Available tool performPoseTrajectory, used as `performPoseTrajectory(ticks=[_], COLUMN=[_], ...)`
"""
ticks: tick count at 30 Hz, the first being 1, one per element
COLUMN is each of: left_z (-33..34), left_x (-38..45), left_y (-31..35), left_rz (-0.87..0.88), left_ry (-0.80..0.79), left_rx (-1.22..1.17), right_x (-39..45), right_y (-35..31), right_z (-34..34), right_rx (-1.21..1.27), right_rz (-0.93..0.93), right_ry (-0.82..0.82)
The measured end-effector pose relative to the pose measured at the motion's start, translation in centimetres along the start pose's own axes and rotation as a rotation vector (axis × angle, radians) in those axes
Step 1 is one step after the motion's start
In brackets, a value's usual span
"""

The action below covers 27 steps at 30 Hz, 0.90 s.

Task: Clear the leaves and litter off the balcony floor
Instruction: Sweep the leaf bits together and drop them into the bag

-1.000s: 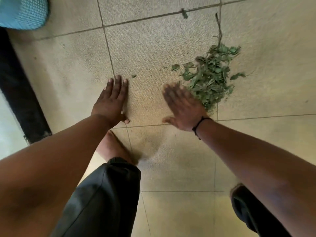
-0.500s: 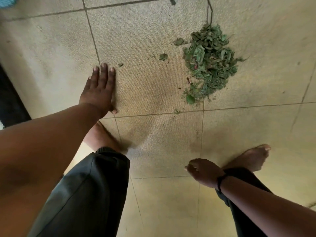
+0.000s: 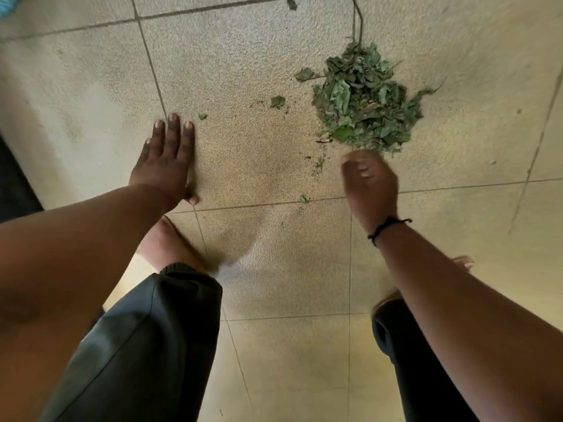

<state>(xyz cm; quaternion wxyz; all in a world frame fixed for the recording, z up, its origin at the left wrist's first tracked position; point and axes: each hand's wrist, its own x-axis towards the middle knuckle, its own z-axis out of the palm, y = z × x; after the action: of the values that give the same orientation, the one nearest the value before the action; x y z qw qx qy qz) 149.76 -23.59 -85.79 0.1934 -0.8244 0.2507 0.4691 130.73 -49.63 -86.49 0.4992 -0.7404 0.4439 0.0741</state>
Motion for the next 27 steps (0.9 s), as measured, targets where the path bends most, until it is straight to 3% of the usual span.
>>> performPoseTrajectory(ticks=[2,5,7,8,10,12,14,16,17,19,23,25,27], left_z=[0.0,0.0,0.2,0.3,0.6,0.7,0.8,0.9,1.0,1.1,1.2,1.6,2.0], left_x=[-0.1,0.1,0.2,0.2,0.3,0.5,0.5,0.4,0.3,0.0,0.1,0.0,-0.2], left_y=[0.2,0.1,-0.1,-0.3,-0.7,-0.7,-0.5,-0.3,-0.1,0.0,-0.3,-0.1,0.2], left_rz=[-0.002,0.002,0.015,0.024,0.036,0.042,0.041,0.027,0.009,-0.074,-0.188,-0.203,-0.237], left_ry=[-0.002,0.007,0.013,0.022,0.033,0.037,0.039,0.051,0.064,0.111,0.158,0.186,0.181], left_rx=[0.009,-0.005,-0.012,-0.011,-0.005,0.007,0.017,0.036,0.056,0.096,0.096,0.087,0.052], right_x=[-2.8,-6.5,-6.9,-6.3,-4.1,-1.1,1.3,2.6,2.7,1.6,-1.3,-1.9,-1.1], right_y=[0.0,-0.4,-0.2,-0.1,-0.3,-1.0,-1.9,-2.9,-3.6,-5.5,-8.3,-8.7,-9.1], right_z=[1.8,5.5,7.1,7.4,7.0,5.6,4.0,3.0,2.9,4.4,11.5,15.2,17.5], right_rx=[-0.117,-0.289,-0.397,-0.362,-0.087,0.304,0.6,0.469,0.315,0.04,-0.608,-0.887,-1.019], right_rz=[-0.052,0.012,0.101,0.162,0.316,0.433,0.416,0.327,0.262,0.053,-0.537,-0.743,-0.801], right_ry=[-0.224,-0.855,-1.1,-1.098,-0.891,-0.483,-0.023,0.279,0.322,0.164,-0.374,-0.476,-0.495])
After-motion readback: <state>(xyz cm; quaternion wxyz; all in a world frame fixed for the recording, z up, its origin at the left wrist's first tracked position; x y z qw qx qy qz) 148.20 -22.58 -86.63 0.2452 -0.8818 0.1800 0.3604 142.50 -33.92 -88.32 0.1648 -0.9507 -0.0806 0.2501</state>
